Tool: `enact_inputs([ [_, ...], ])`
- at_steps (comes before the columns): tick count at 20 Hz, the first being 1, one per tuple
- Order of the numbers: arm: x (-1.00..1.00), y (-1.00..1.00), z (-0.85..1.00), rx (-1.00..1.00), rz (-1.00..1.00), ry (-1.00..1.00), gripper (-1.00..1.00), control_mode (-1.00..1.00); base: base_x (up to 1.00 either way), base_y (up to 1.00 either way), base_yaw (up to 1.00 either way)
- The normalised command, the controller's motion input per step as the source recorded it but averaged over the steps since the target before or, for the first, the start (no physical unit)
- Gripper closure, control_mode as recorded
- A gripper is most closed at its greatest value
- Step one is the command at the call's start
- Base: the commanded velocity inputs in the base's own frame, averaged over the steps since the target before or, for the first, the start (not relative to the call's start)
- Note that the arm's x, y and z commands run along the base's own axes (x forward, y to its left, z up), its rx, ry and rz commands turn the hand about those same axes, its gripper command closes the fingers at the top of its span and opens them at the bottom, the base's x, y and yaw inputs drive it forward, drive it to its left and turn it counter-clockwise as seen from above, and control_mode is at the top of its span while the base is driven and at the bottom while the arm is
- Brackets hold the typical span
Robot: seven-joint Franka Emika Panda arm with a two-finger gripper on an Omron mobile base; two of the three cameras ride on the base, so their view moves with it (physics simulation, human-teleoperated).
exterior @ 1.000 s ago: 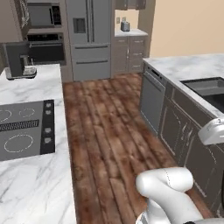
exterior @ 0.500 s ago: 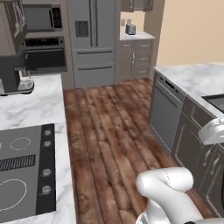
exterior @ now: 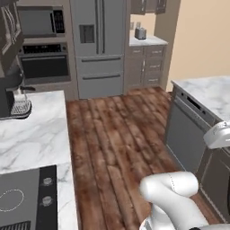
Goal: Close all open cabinet doors.
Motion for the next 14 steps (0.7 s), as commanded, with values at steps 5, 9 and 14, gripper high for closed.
enact_inputs([
  [5, 0.00, 0.00, 0.00, 0.00, 0.00, 0.00, -1.00, 1.00, 1.00, 0.00, 0.00],
  [9, 0.00, 0.00, 0.00, 0.00, 0.00, 0.00, -1.00, 1.00, 1.00, 0.00, 0.00],
  [14, 0.00, 0.00, 0.00, 0.00, 0.00, 0.00, -1.00, 1.00, 1.00, 0.00, 0.00],
])
